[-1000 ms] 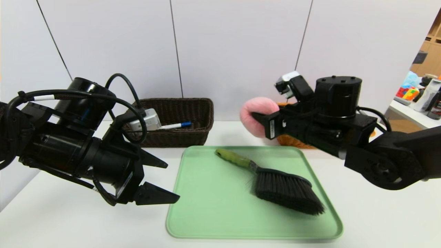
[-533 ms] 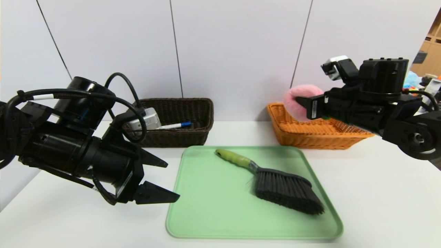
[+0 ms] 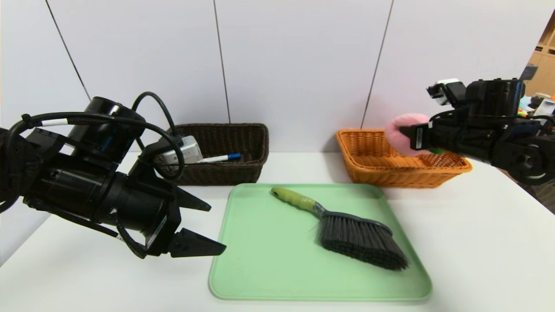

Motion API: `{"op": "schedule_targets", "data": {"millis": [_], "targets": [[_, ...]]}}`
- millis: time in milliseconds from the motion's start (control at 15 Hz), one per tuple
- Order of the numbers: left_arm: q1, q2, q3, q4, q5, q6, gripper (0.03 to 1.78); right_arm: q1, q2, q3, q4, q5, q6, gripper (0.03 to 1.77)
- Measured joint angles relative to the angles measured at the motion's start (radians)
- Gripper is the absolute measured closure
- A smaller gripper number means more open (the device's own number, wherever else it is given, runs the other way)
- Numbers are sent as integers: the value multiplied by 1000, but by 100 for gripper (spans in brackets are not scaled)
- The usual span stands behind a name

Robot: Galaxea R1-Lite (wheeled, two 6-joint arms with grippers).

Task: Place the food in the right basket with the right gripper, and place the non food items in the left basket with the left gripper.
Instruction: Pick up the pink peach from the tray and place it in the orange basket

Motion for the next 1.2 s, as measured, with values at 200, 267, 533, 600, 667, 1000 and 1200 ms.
{"op": "schedule_targets", "data": {"millis": [200, 267, 533, 600, 667, 1000, 1200], "targets": [[3, 0, 3, 0, 1, -3, 12, -22, 51, -49, 36, 0, 4, 101], [5, 0, 3, 0, 0, -3, 12, -24, 62, -72, 76, -1, 8, 101], [8, 0, 4, 0, 0, -4, 12, -27, 94, -179, 256, -3, 19, 101], [8, 0, 4, 0, 1, -4, 12, -27, 104, -204, 283, -4, 24, 101], [8, 0, 4, 0, 0, -4, 12, -28, 115, -230, 299, -5, 33, 101], [8, 0, 4, 0, 0, -4, 12, -43, 198, -340, 319, -6, 43, 101], [8, -1, 6, 0, 0, -5, 12, -48, 254, -378, 328, -6, 43, 101]]}}
